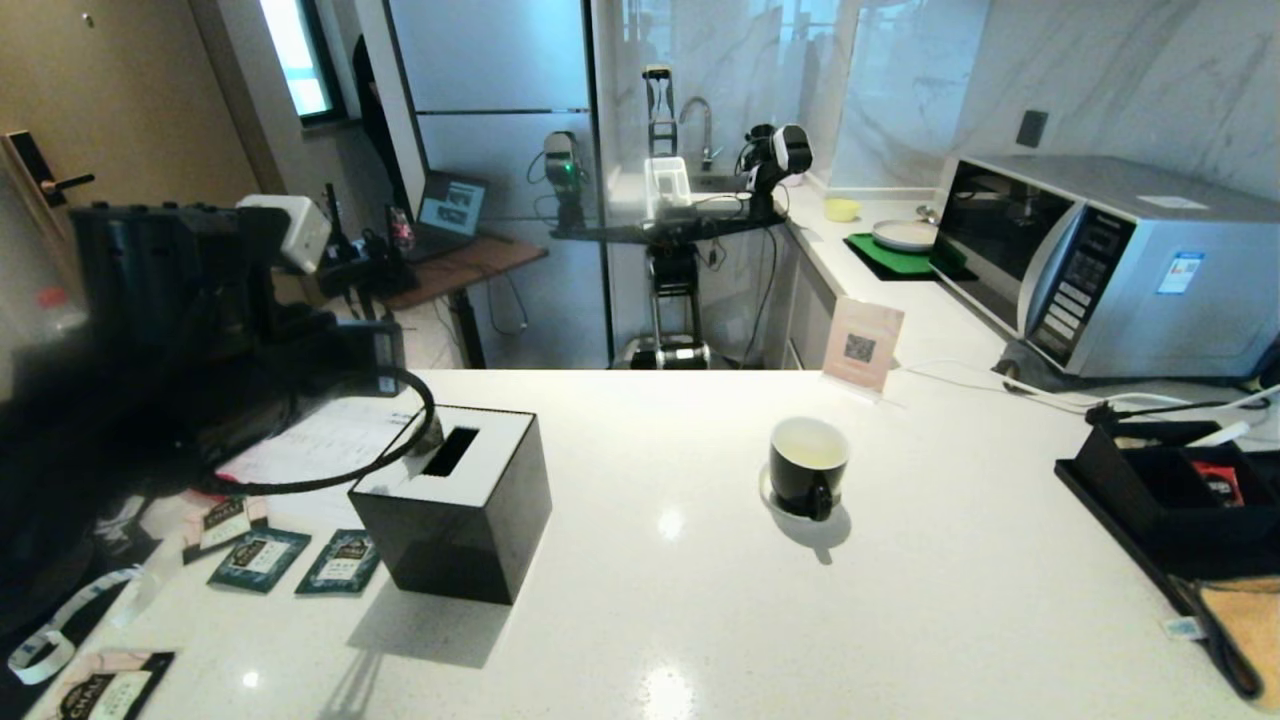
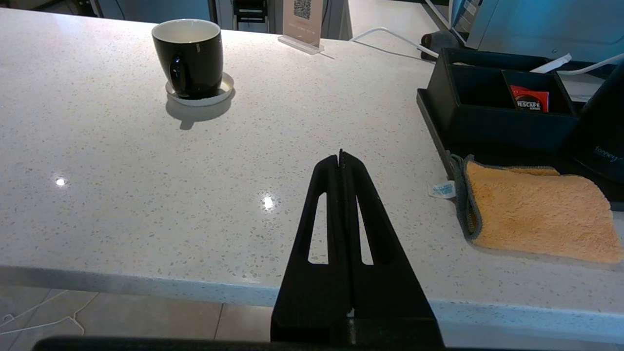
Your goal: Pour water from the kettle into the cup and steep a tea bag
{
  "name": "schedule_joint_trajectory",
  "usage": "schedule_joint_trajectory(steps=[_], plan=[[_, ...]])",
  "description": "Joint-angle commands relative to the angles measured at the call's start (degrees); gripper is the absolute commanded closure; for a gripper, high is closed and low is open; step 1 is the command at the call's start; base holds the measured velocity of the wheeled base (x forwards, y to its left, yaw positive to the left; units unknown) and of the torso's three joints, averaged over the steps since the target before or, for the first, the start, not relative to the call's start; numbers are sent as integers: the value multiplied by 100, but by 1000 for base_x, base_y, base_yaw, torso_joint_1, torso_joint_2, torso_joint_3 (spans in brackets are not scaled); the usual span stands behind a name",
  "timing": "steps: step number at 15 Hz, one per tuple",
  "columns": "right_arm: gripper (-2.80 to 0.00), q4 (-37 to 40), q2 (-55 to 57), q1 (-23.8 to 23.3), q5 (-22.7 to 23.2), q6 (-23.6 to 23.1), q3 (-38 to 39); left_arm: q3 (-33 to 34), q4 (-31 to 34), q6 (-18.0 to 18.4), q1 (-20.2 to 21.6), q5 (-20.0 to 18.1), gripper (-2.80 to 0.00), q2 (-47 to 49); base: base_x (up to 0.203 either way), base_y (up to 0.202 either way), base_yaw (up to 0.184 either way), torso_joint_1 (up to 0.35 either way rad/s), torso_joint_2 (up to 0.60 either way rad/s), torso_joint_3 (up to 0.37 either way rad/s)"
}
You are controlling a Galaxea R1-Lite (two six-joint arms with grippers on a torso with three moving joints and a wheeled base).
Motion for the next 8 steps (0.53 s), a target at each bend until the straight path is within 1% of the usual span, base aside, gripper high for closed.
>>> schedule_joint_trajectory(steps=[1,8], plan=[[0,-1,0,2,2,-6,0,114,-34,-12,-7,12,0,53,0,0,0,0,0,0],[0,-1,0,2,2,-6,0,151,-52,-12,-7,12,0,53,0,0,0,0,0,0]])
